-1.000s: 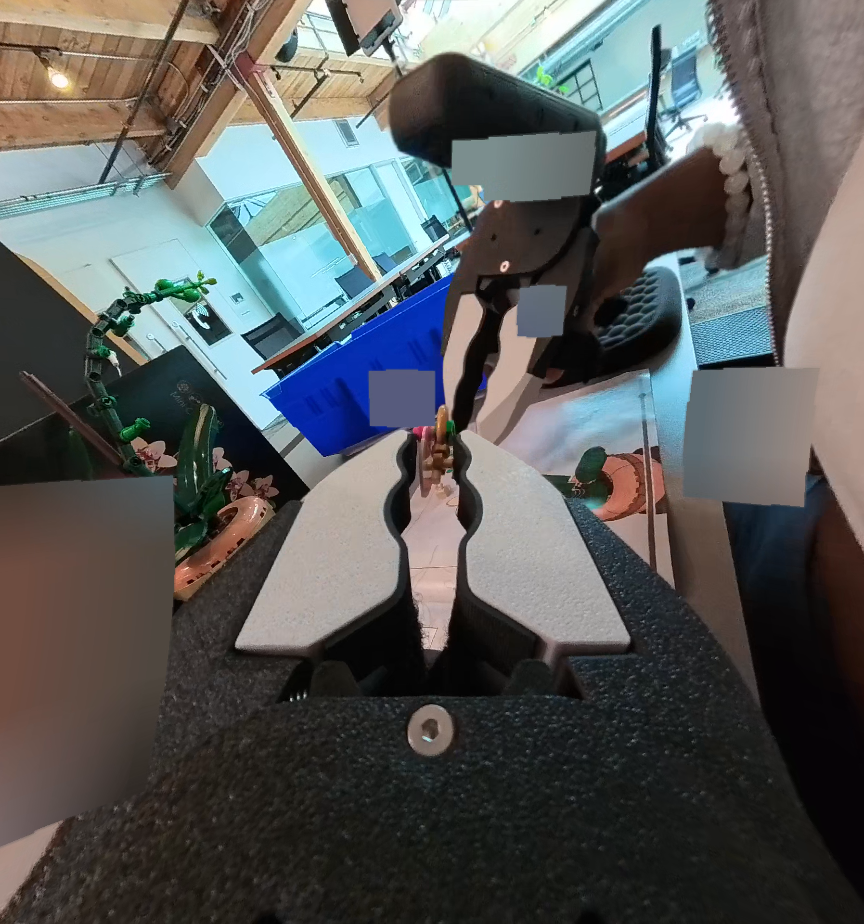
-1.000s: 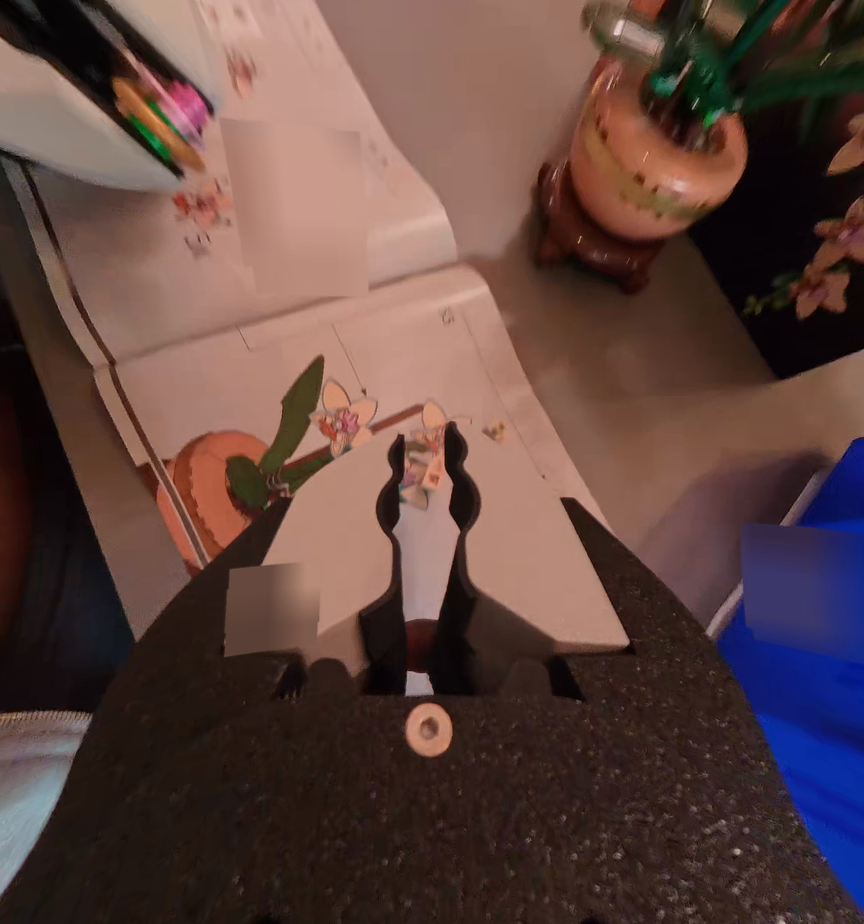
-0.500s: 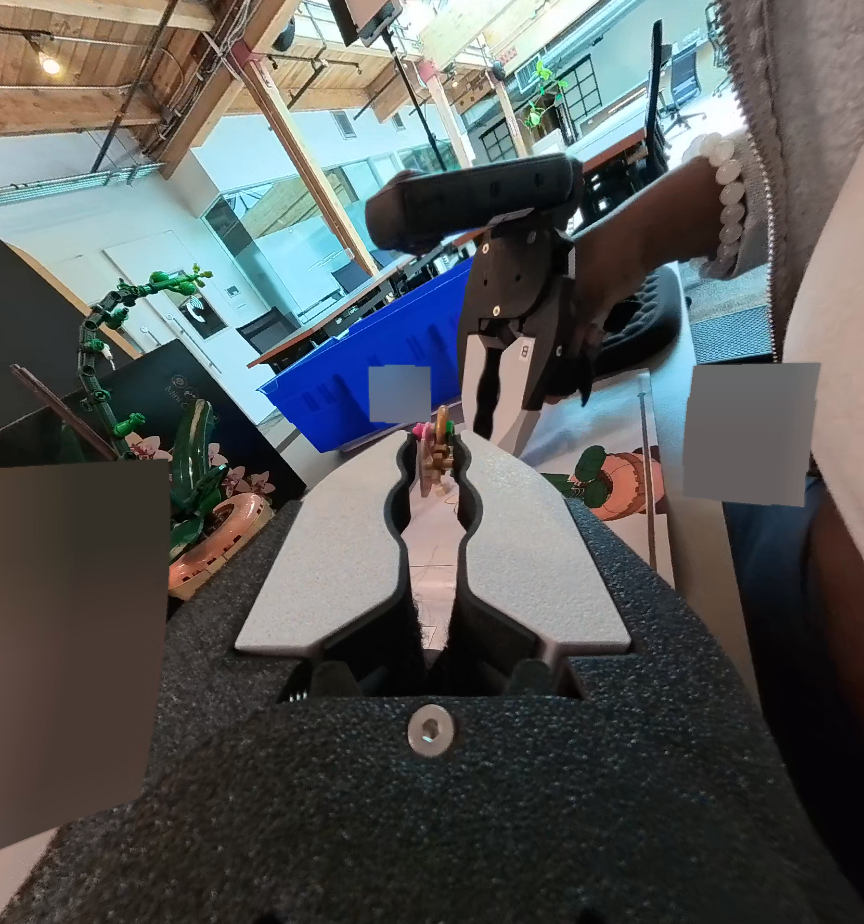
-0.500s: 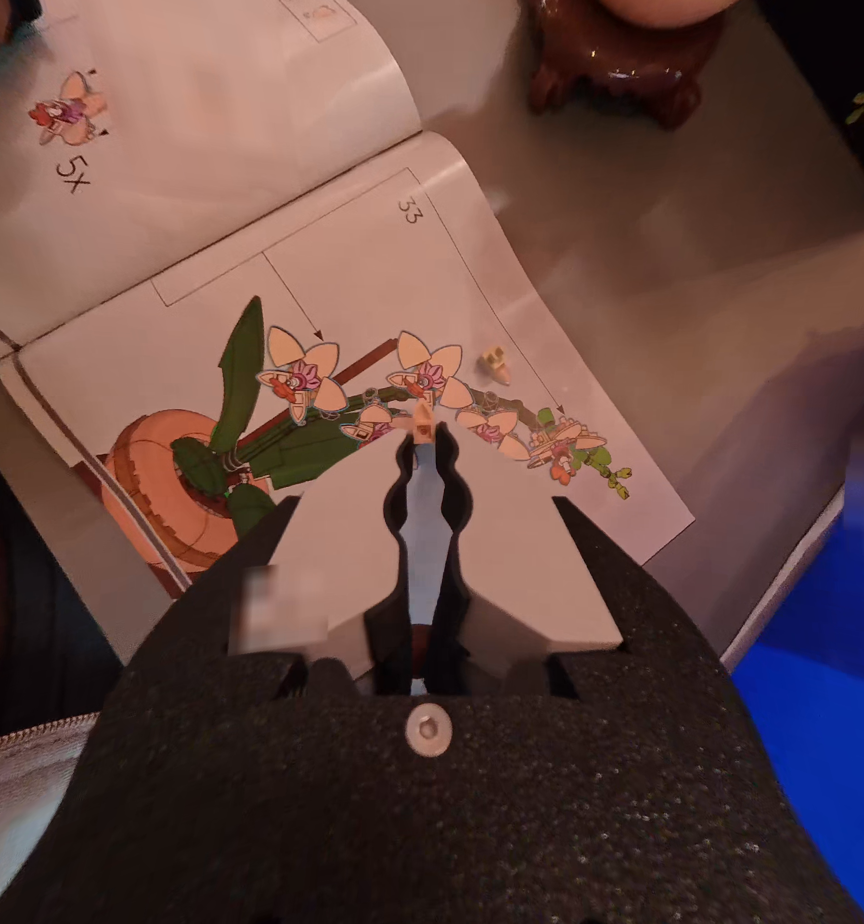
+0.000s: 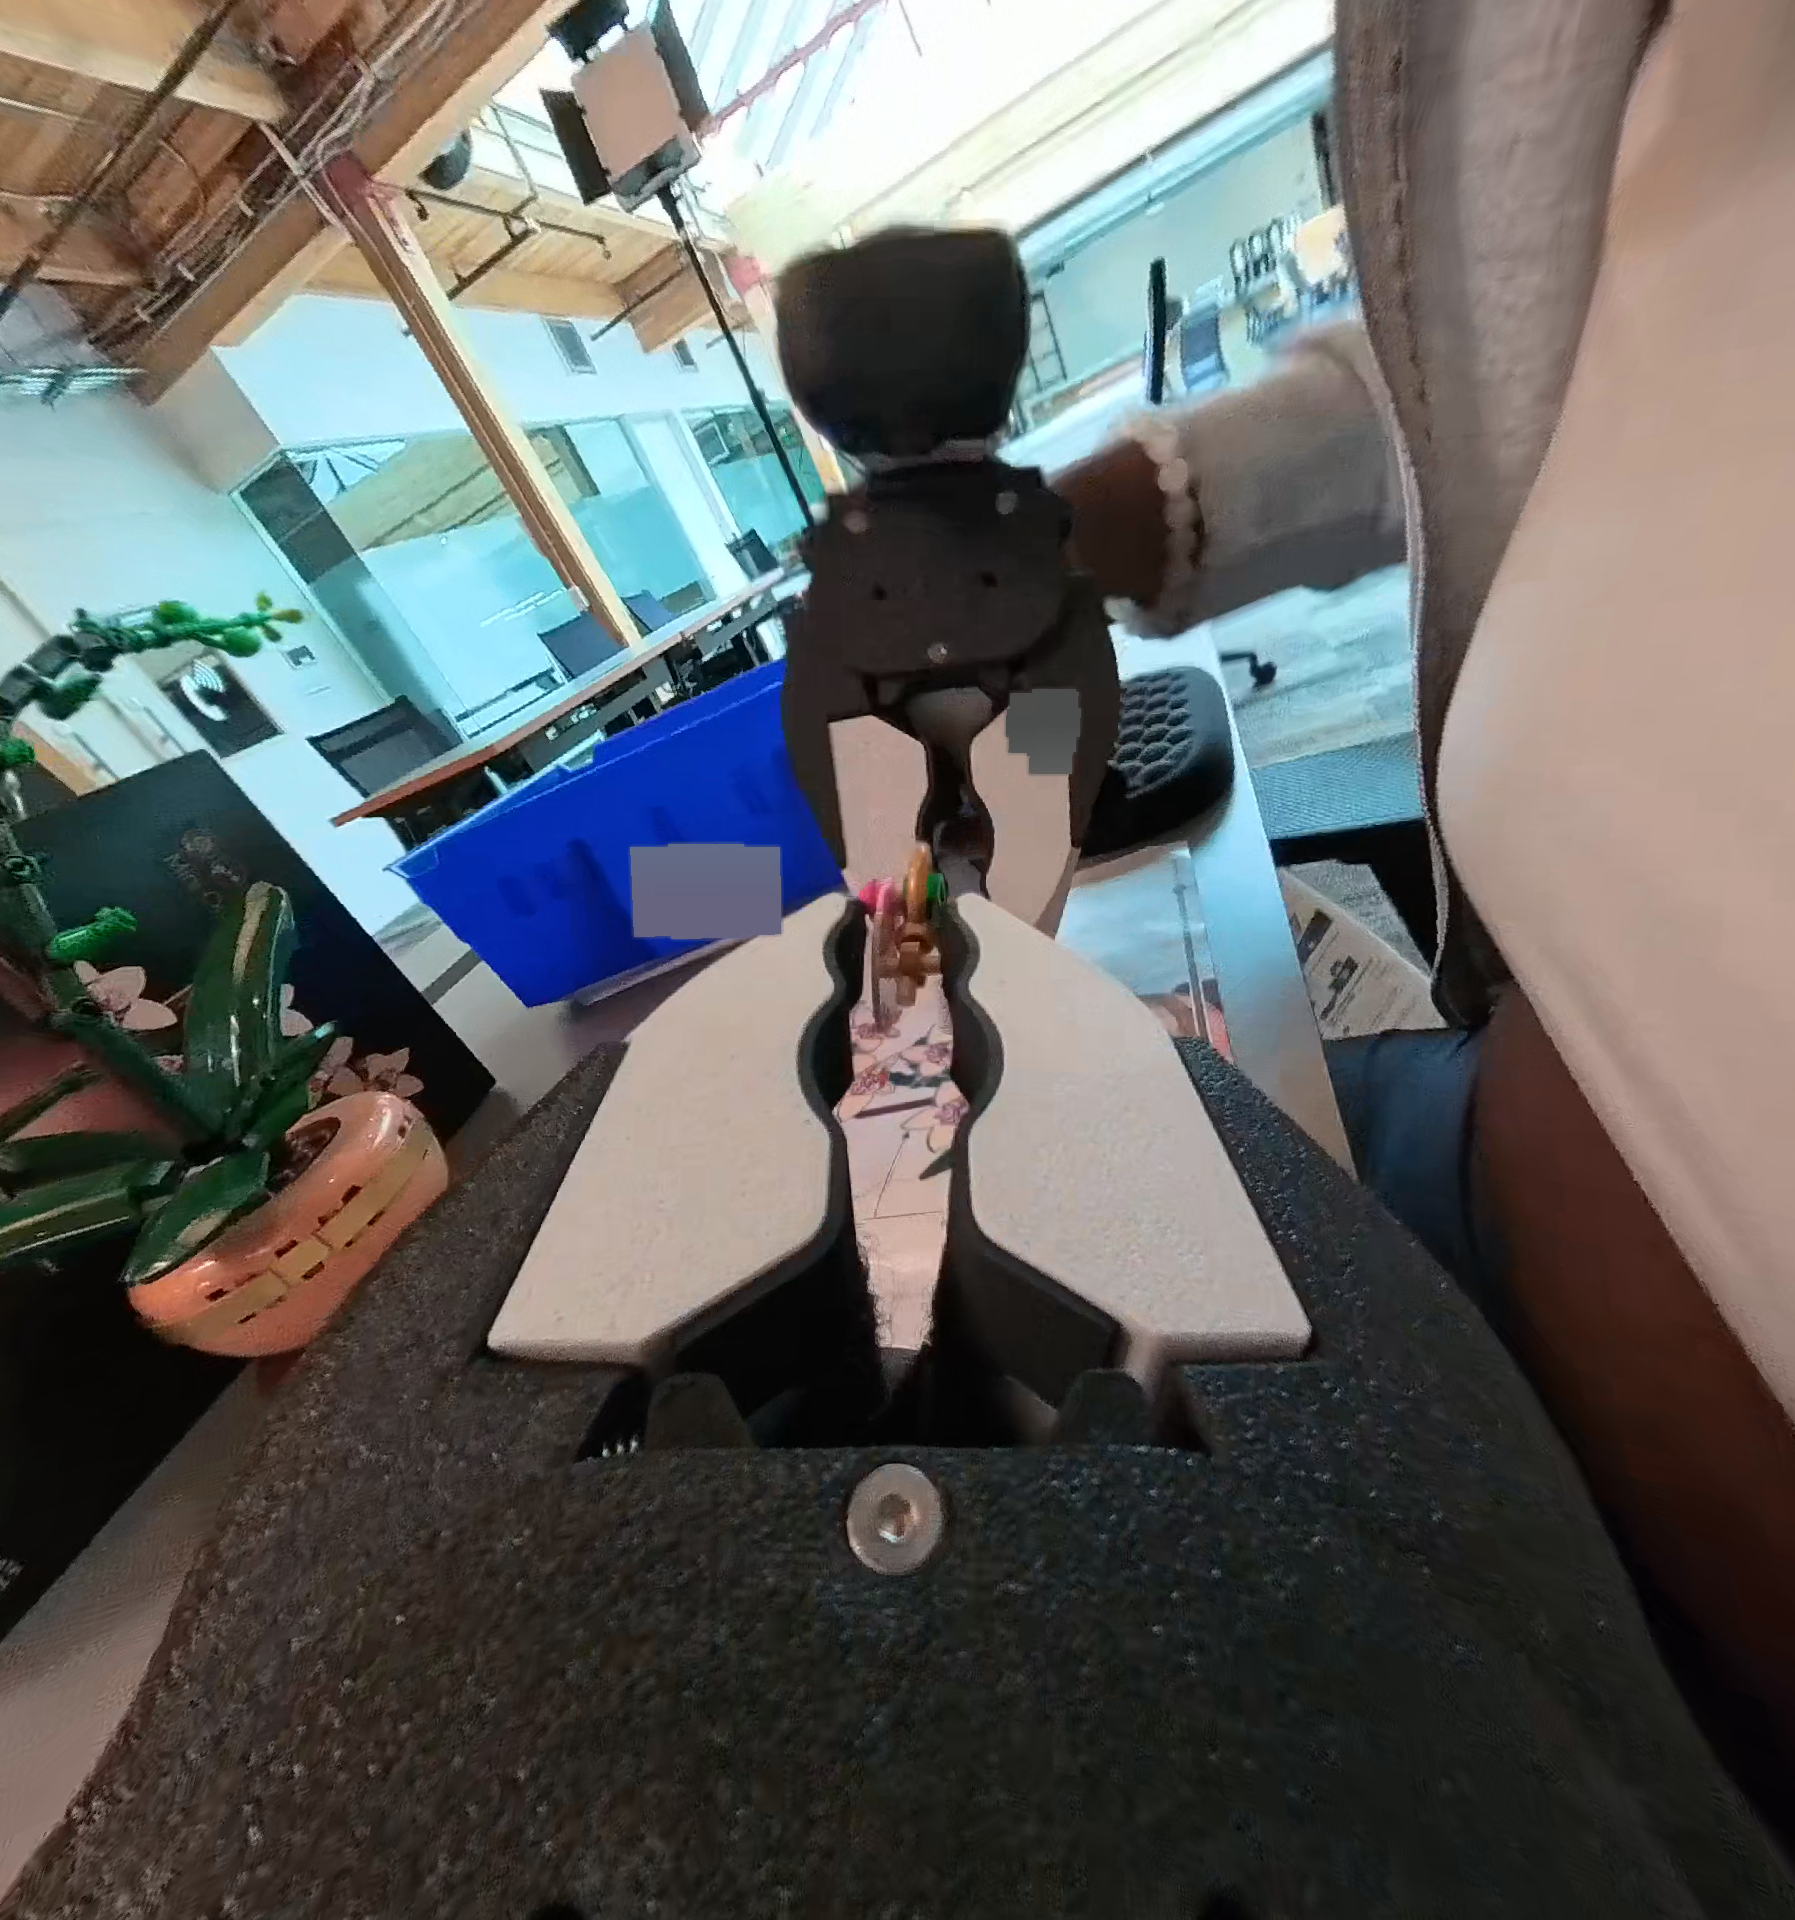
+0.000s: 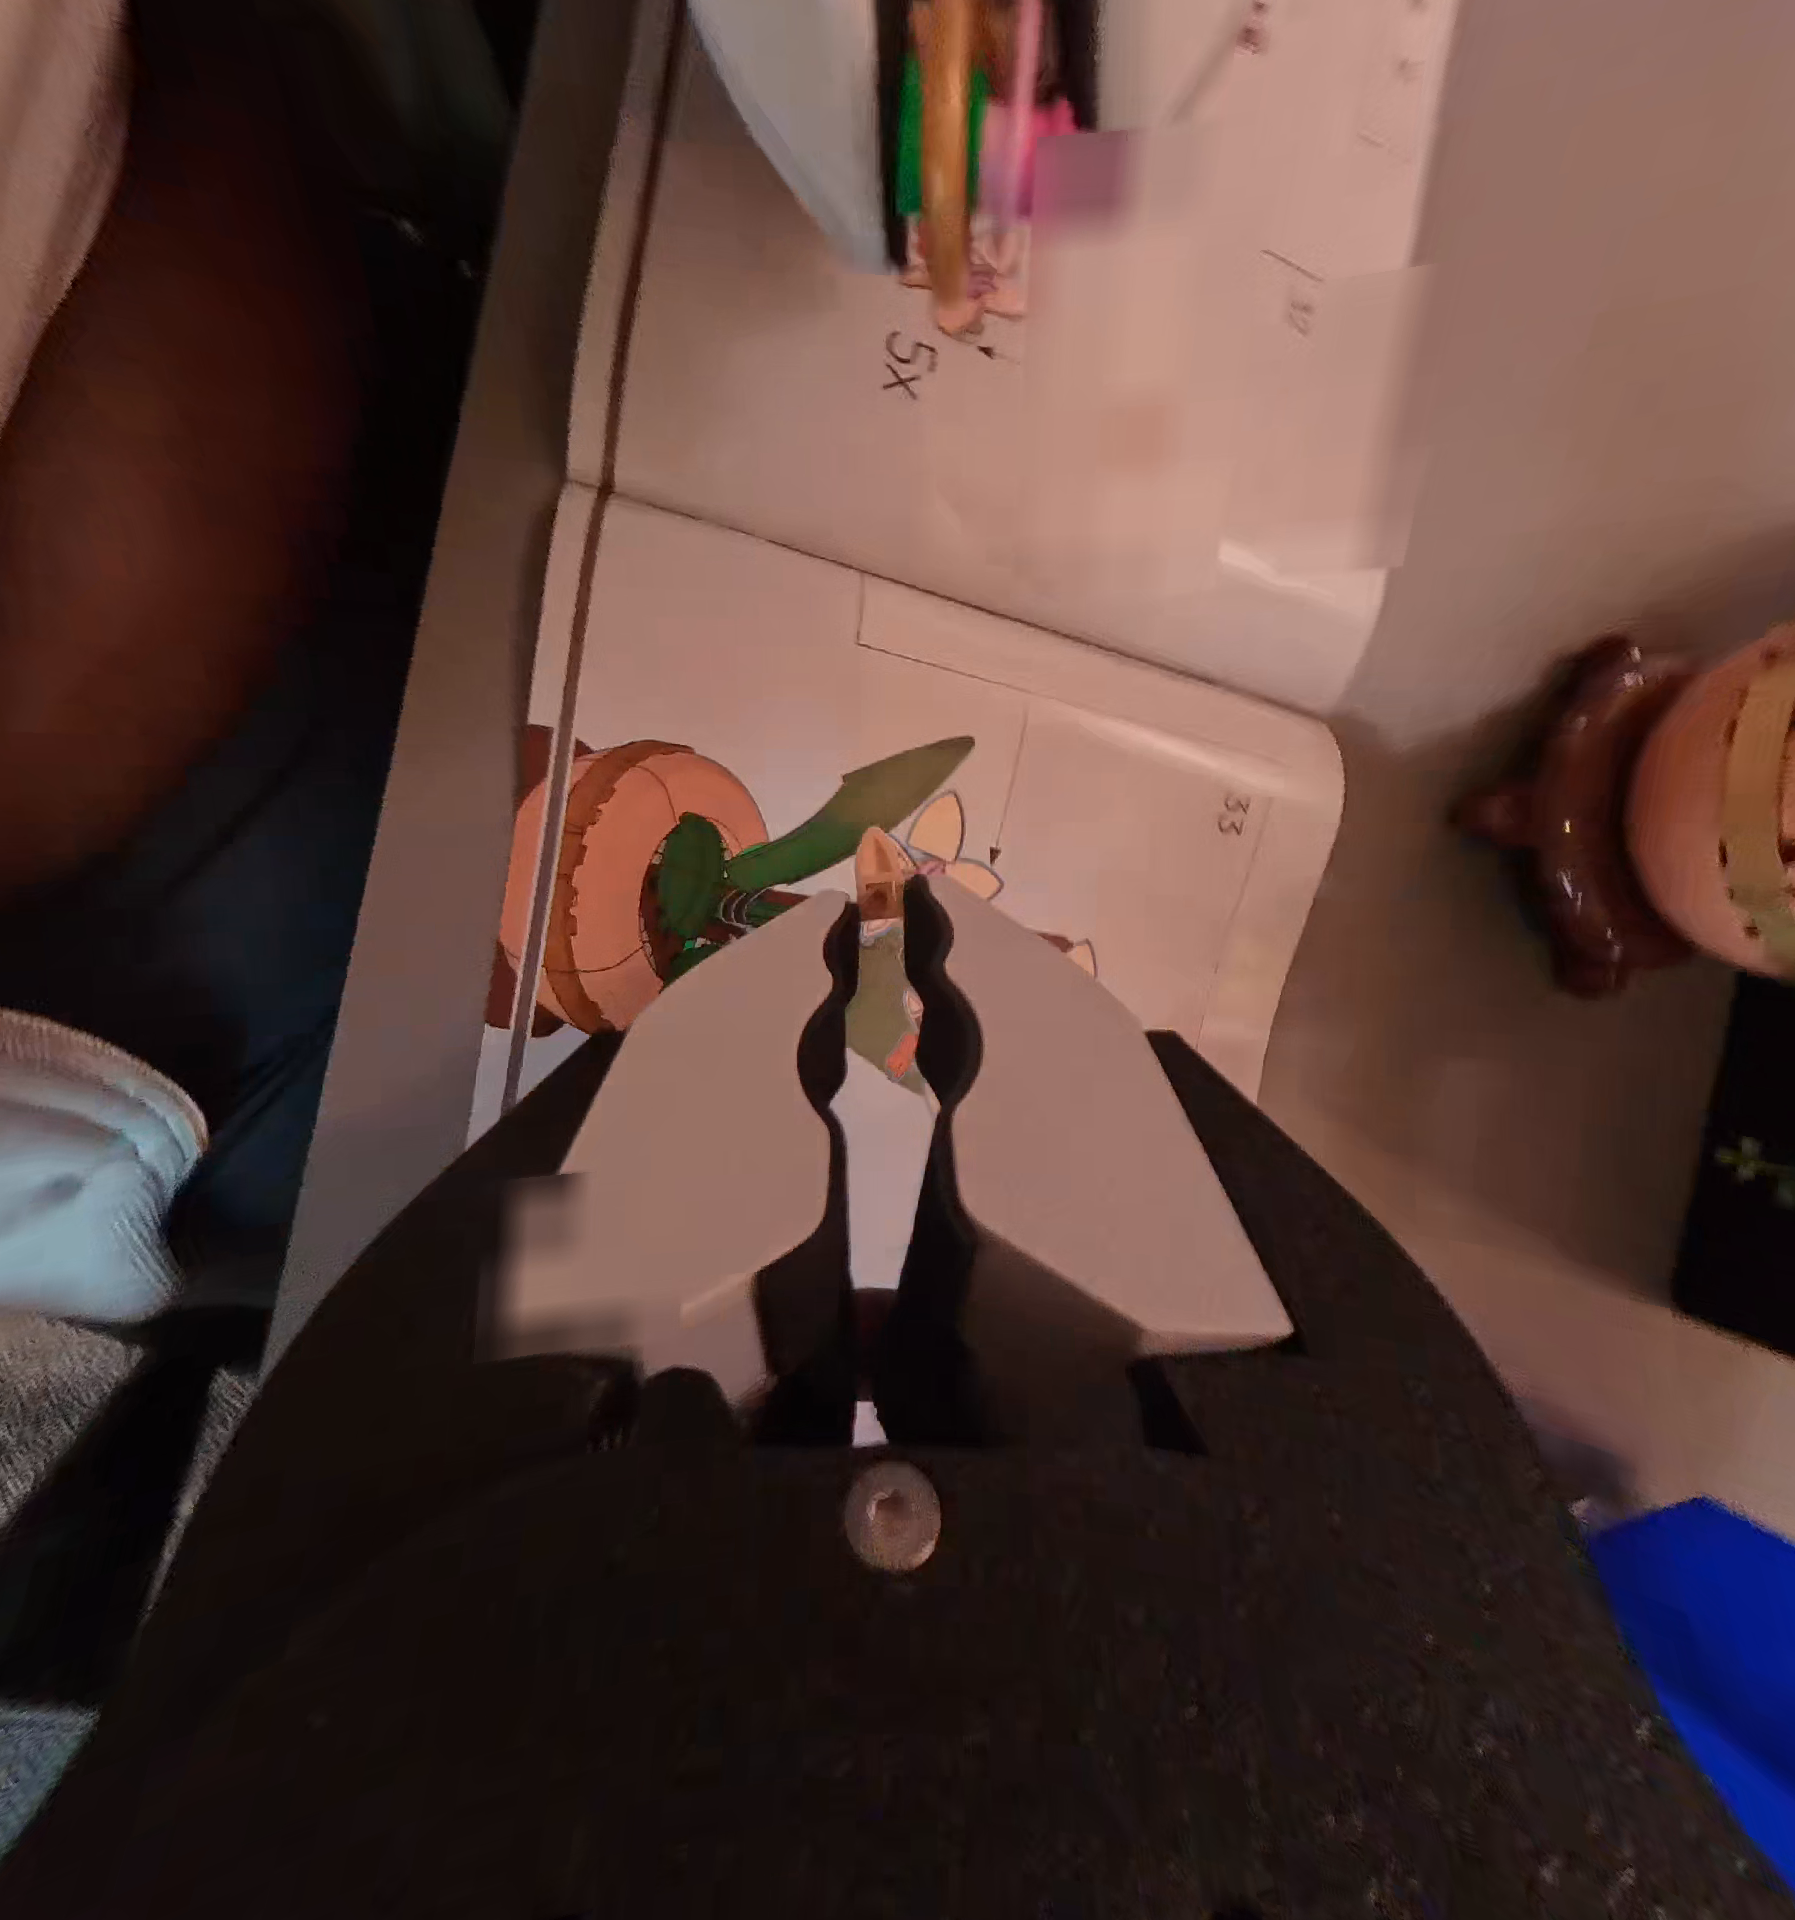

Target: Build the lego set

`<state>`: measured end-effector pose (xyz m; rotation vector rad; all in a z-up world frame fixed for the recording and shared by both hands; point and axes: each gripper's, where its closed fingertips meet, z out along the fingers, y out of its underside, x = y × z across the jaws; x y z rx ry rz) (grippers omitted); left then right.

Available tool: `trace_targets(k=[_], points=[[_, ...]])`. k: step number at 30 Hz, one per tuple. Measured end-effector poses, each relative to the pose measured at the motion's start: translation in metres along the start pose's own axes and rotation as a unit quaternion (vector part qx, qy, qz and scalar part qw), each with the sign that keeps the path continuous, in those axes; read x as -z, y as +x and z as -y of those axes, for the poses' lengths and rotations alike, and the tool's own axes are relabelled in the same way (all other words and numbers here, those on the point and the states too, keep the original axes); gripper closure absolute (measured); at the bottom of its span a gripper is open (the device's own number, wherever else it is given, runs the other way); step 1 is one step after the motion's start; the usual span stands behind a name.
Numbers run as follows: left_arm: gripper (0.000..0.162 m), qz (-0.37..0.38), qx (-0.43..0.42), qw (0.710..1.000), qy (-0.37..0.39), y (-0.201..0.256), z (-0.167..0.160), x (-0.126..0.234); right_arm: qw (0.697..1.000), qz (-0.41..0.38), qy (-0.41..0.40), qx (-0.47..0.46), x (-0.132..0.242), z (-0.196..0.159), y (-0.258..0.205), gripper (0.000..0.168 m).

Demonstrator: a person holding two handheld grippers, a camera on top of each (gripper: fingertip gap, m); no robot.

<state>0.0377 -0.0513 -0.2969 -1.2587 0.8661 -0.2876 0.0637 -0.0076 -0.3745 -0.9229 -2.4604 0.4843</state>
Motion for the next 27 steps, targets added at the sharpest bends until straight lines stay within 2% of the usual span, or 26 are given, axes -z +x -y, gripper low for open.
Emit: trace_targets(k=[7, 11, 15, 19, 27], points=[[0.148, -0.005, -0.005, 1.000, 0.008, 0.001, 0.001, 0.003, 0.990, 0.077, -0.046, 0.110, 0.002, 0.005, -0.001, 0.160], [0.148, -0.009, -0.014, 1.000, 0.003, 0.004, 0.000, 0.002, 0.971, 0.121, -0.013, 0.206, 0.005, 0.014, -0.007, 0.160], [0.148, -0.007, -0.014, 1.000, 0.006, 0.003, 0.001, 0.003, 0.951, 0.161, -0.003, 0.264, 0.004, 0.011, -0.008, 0.160], [0.148, -0.006, -0.008, 1.000, 0.009, 0.002, 0.002, 0.004, 0.946, 0.167, -0.020, 0.278, 0.001, -0.002, -0.003, 0.160], [0.148, -0.011, -0.003, 1.000, 0.011, 0.002, 0.002, 0.005, 0.944, 0.166, -0.001, 0.283, -0.002, -0.008, -0.003, 0.160]])
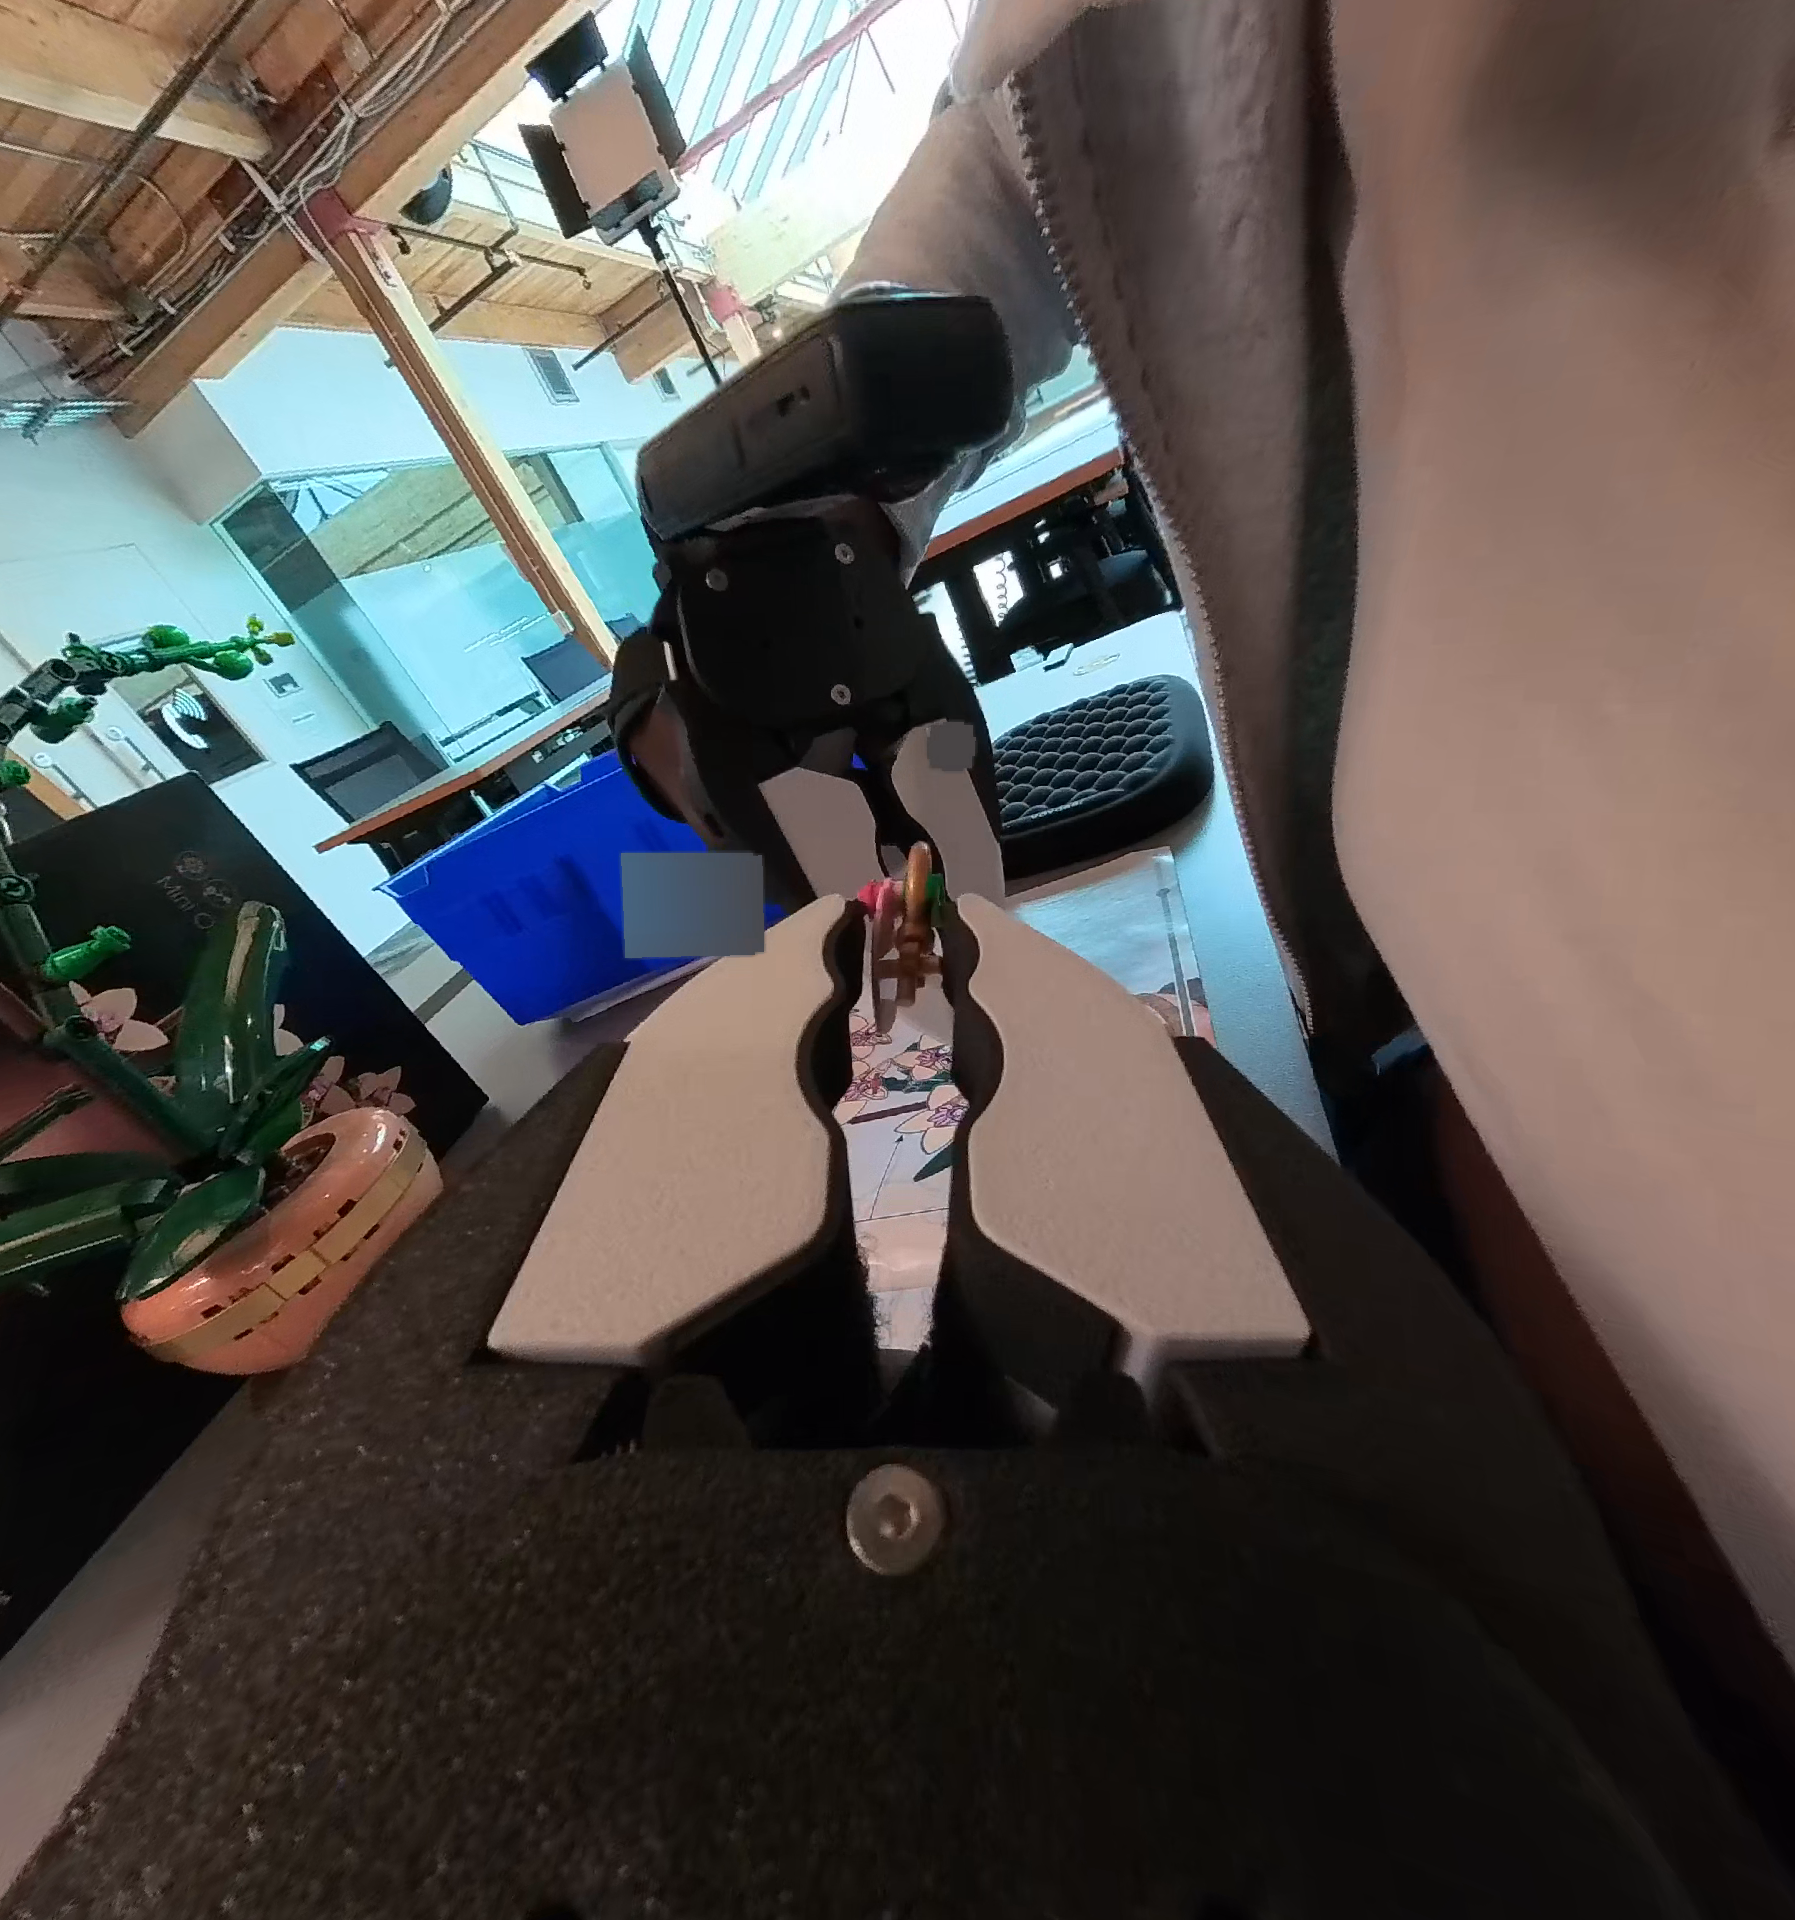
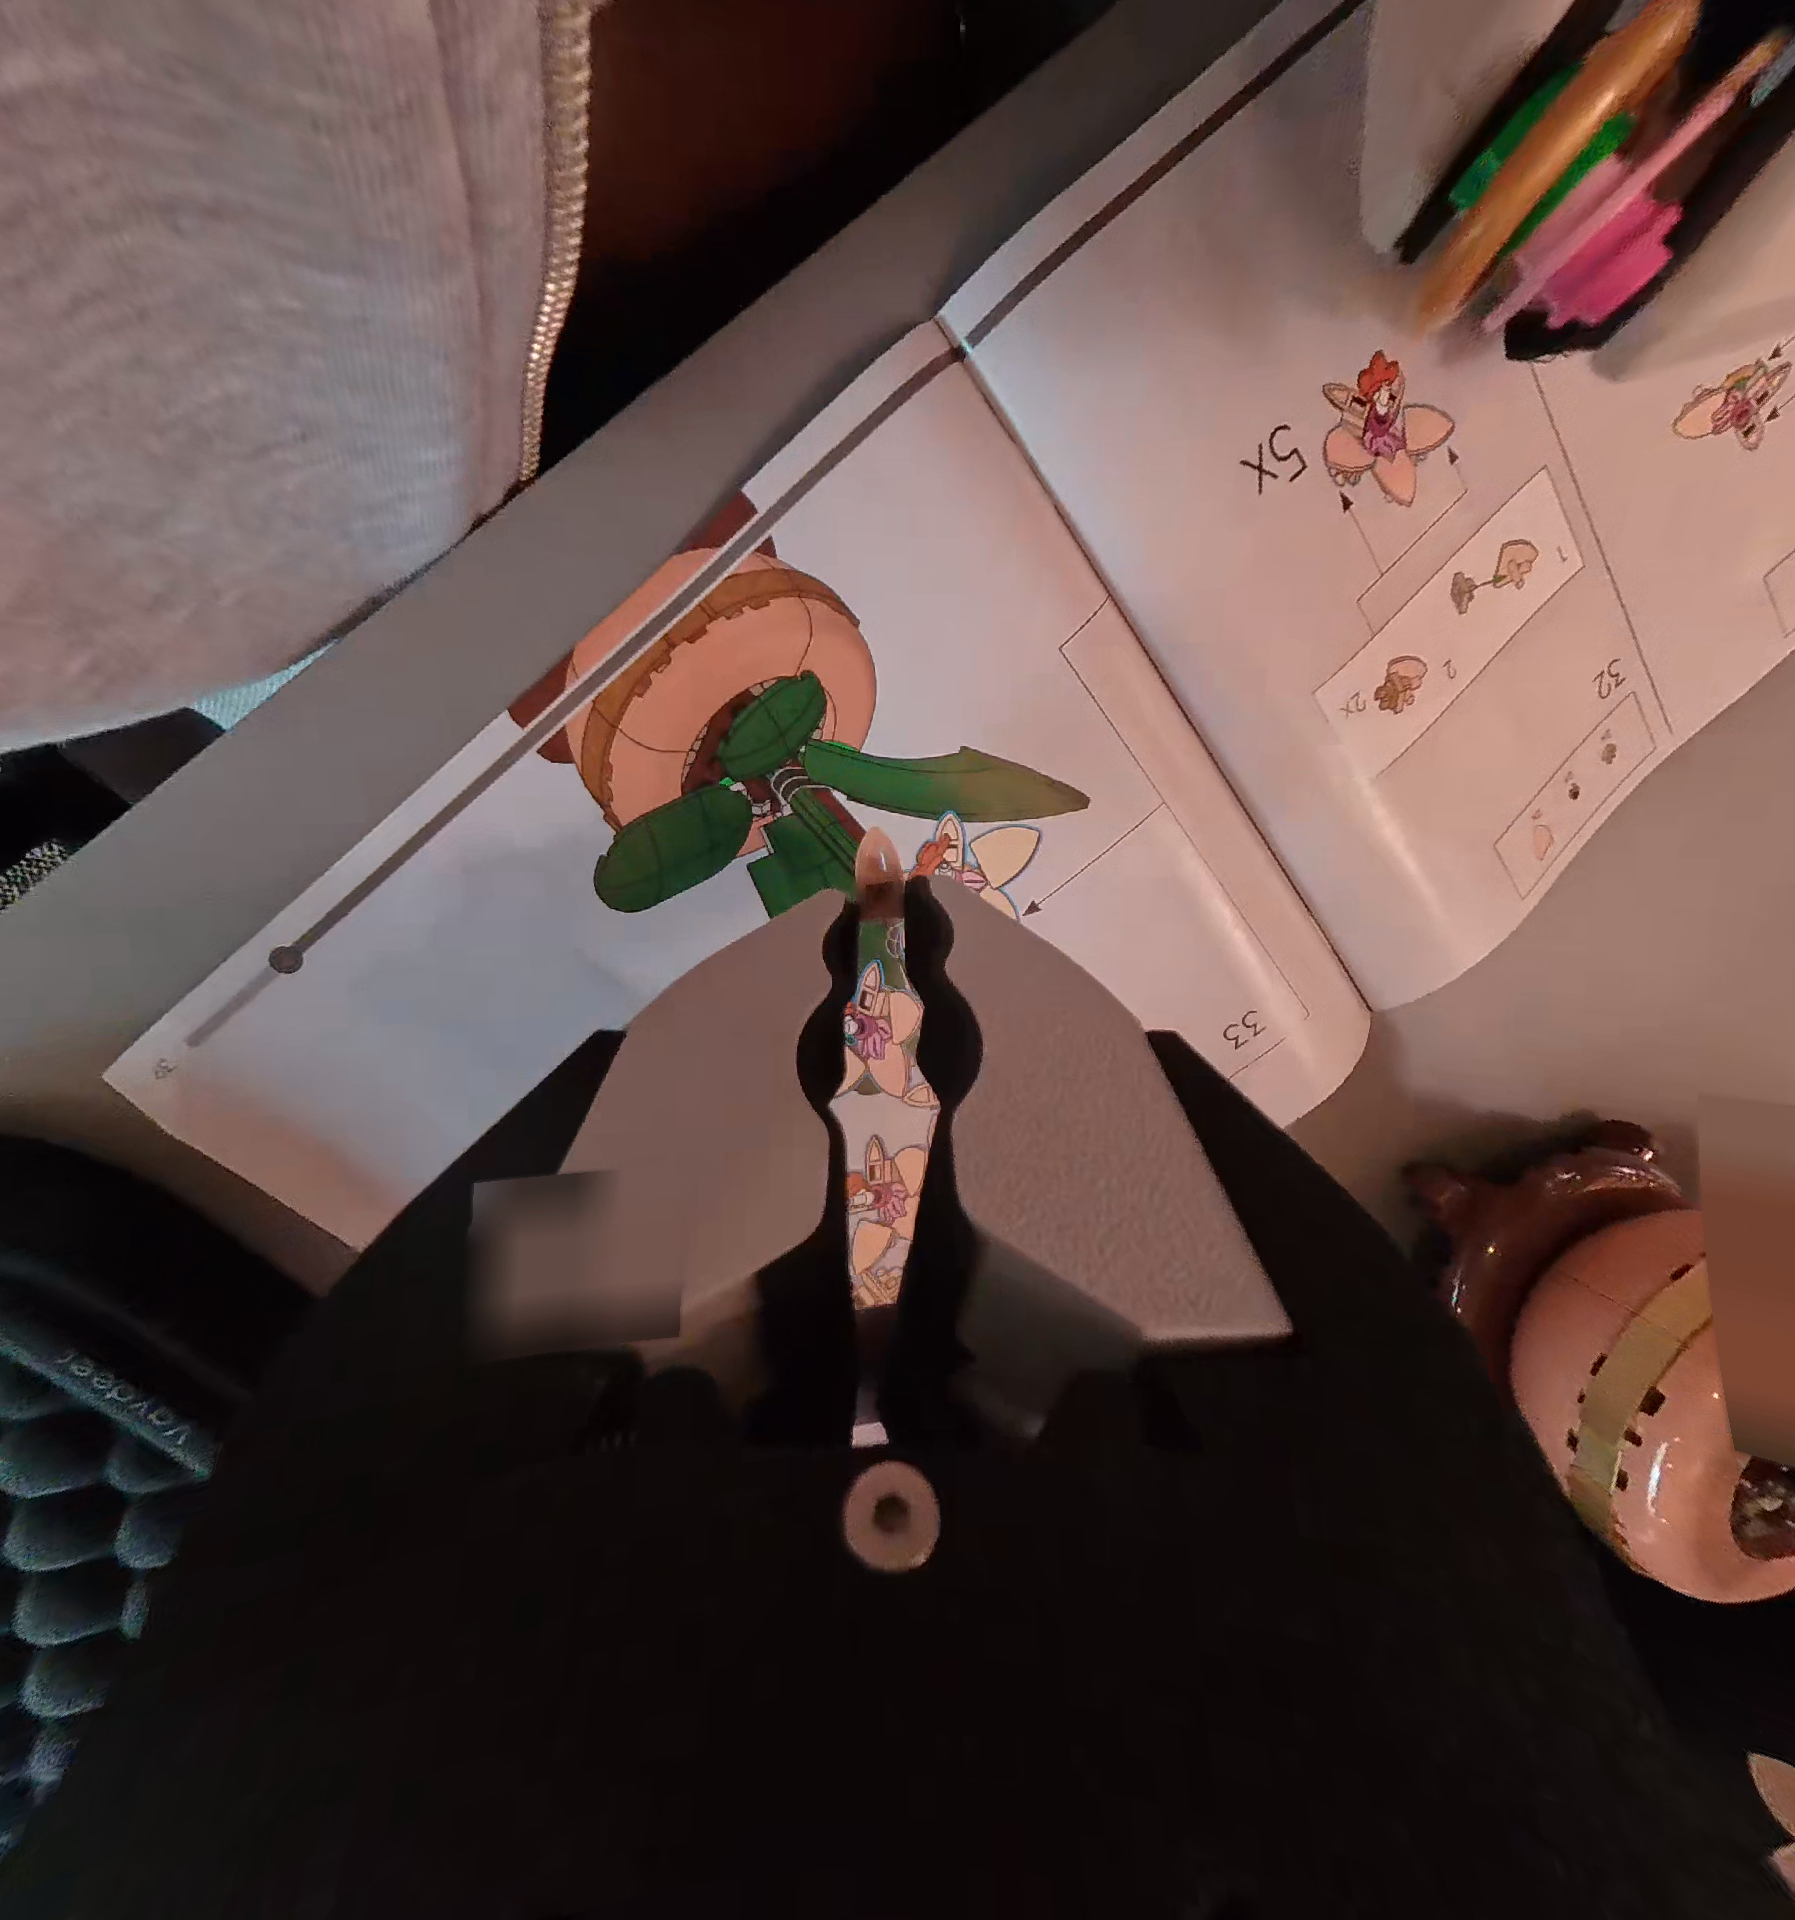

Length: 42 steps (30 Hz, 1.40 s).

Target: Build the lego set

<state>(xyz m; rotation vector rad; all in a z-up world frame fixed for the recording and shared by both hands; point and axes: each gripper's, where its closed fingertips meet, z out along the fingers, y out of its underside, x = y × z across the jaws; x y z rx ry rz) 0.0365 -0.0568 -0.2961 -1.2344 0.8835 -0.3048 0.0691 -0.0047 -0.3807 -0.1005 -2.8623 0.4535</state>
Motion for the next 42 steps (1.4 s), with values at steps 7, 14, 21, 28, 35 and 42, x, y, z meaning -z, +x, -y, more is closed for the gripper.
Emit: trace_targets(k=[7, 14, 21, 28, 35, 42], points=[[0.148, 0.000, 0.001, 1.000, 0.001, 0.000, 0.000, 0.000, 1.000, 0.016, 0.005, 0.014, -0.007, -0.002, -0.004, 0.160], [0.148, 0.000, 0.000, 1.000, 0.000, 0.000, 0.000, 0.000, 0.998, 0.039, -0.008, 0.040, -0.013, -0.004, -0.009, 0.160], [0.148, 0.001, 0.000, 1.000, 0.002, 0.000, 0.000, 0.001, 0.998, 0.060, -0.010, 0.032, -0.013, -0.005, -0.008, 0.153], [0.148, 0.002, 0.000, 1.000, 0.003, -0.001, 0.001, 0.001, 0.996, -0.026, -0.031, -0.081, 0.006, -0.009, 0.018, 0.150], [0.148, 0.018, 0.002, 1.000, -0.006, -0.006, -0.002, 0.001, 0.800, -0.154, 0.030, -0.579, 0.026, 0.004, 0.005, 0.149], [0.148, 0.023, -0.019, 0.999, -0.021, -0.004, -0.005, 0.000, 0.611, -0.193, 0.105, -0.761, -0.004, 0.016, -0.035, 0.137]])
